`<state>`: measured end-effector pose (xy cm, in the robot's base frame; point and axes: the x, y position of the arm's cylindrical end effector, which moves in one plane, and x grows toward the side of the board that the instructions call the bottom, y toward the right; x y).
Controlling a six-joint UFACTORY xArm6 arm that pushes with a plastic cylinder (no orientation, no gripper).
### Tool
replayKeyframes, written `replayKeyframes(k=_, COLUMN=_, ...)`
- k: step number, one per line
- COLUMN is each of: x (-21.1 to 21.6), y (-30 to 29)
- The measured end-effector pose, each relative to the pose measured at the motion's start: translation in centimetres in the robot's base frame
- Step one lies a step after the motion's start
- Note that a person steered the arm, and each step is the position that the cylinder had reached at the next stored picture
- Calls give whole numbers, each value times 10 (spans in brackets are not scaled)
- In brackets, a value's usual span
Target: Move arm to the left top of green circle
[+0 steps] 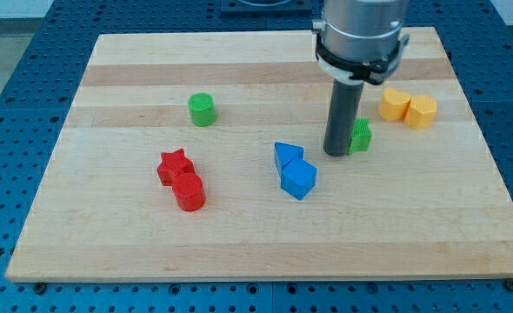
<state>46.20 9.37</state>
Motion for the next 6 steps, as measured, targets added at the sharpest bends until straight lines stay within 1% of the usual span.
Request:
replayKeyframes(k=2, x=-23, y=48)
replayKeyframes(k=3, x=-28, y=59)
replayKeyframes(k=4, x=-18, y=57)
replayKeyframes(k=5, x=-18, y=19)
replayKeyframes(k=6, x=-19, y=-44)
